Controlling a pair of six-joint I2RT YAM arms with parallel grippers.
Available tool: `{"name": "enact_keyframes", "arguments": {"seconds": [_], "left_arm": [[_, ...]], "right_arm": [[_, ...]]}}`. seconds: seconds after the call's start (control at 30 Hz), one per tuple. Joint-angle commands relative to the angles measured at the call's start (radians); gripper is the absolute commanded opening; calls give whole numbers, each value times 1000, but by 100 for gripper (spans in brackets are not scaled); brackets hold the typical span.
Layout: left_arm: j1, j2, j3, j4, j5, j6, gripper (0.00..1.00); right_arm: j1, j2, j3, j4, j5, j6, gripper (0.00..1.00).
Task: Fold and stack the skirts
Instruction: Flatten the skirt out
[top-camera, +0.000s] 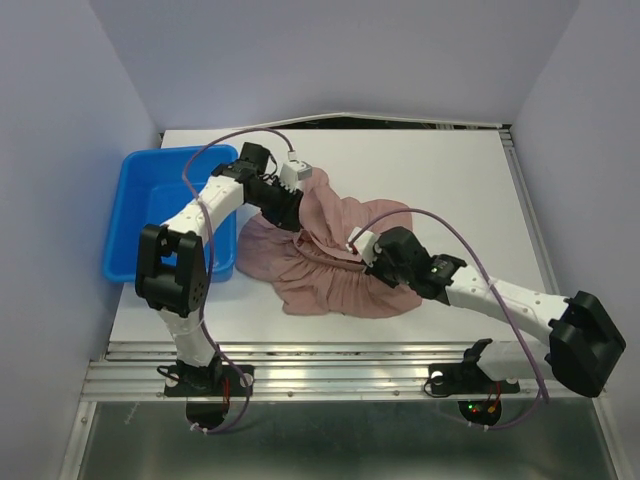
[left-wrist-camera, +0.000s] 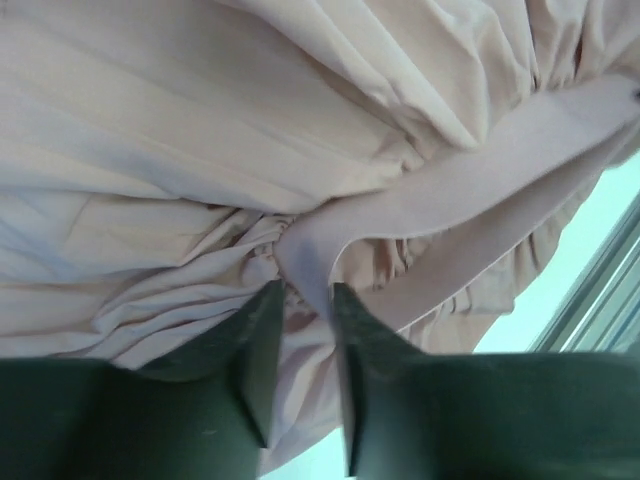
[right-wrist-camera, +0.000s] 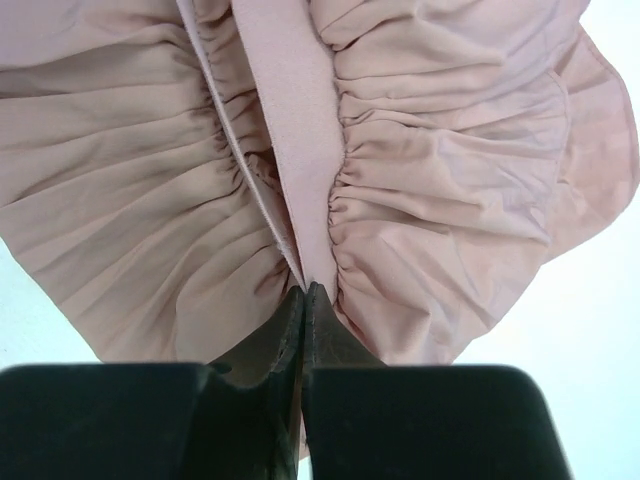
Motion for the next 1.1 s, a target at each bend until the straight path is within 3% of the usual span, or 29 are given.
{"name": "enact_keyframes", "arguments": {"seconds": [0.0,0.17,0.4,0.57,0.87,1.07], "left_arm": [[-2,-176,67,-109,-18,264,50],[-8,-244,46,-198,-74,583,71],[-123,-323,-120,-142,-162,865,73],[-191,-333,-233,-29,-217,945,73],[-208,-278,-273,105,-223,1030,75],[-228,-210,-258,75,-226,1074,75]], "right_arm": [[10,-43,-33,46,45,-5,1],[10,-39,-40,48,38,0,1],[10,-27,-36,48,52,3,1],[10,-34,-49,46,55,10,1],[10,-40,-63,45,58,17,1],[10,-42,-74,46,60,18,1]]}}
